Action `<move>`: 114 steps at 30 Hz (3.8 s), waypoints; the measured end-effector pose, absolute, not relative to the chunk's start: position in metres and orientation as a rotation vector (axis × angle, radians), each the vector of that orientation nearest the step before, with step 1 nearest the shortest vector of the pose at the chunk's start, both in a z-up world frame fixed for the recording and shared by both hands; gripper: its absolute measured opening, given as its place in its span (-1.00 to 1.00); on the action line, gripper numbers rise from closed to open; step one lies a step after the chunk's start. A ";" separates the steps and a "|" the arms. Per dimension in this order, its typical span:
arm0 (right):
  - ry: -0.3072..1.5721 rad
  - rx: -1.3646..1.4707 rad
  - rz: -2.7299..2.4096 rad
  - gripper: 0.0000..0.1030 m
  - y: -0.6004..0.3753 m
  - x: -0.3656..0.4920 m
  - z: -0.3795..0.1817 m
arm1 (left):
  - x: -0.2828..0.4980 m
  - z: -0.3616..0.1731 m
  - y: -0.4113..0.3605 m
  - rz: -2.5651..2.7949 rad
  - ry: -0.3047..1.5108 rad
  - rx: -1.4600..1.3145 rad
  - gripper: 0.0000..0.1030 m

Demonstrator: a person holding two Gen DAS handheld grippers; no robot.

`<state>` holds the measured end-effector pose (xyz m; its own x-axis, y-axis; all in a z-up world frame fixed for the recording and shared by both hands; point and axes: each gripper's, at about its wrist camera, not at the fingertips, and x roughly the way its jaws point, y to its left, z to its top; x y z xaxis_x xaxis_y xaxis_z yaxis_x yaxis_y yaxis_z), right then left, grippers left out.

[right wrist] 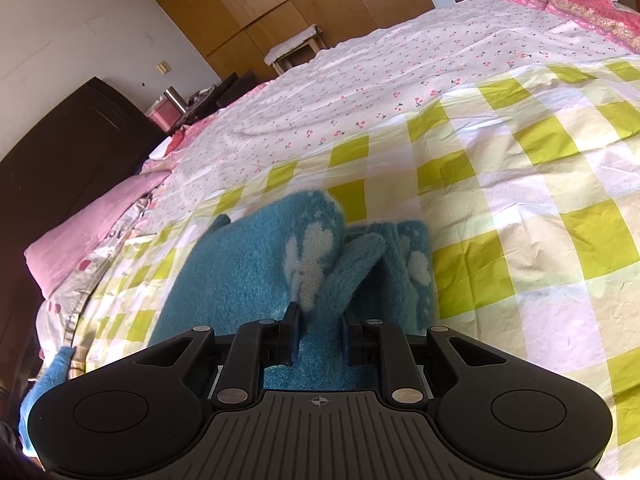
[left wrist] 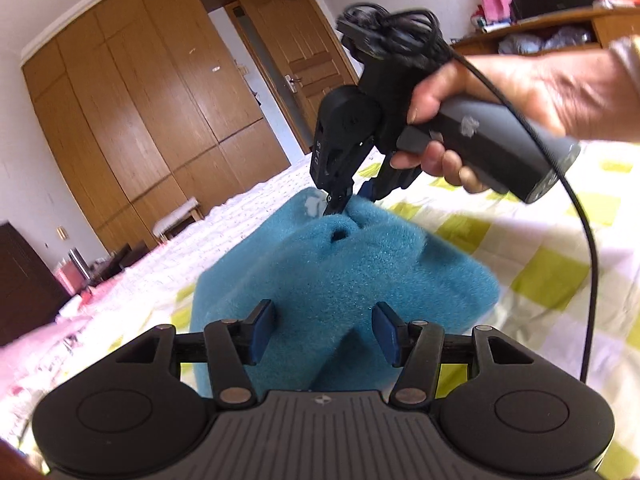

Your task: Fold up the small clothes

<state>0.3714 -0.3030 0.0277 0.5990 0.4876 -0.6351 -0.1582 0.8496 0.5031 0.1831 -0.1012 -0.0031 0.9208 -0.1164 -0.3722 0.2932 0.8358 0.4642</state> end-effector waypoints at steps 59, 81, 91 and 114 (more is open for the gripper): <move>0.844 0.491 0.526 -0.18 -0.358 0.294 0.009 | 0.162 0.012 -0.114 -0.380 0.465 0.328 -0.32; 0.848 0.576 0.577 -0.25 -0.360 0.299 -0.005 | 0.209 0.005 -0.065 -0.215 0.514 0.222 -0.32; 0.631 0.685 0.524 -0.66 -0.395 0.287 0.035 | 0.220 0.028 -0.079 -0.242 0.433 0.234 -0.23; 0.644 0.420 0.312 -0.74 -0.378 0.284 0.013 | 0.233 0.013 -0.062 -0.234 0.595 0.004 -0.04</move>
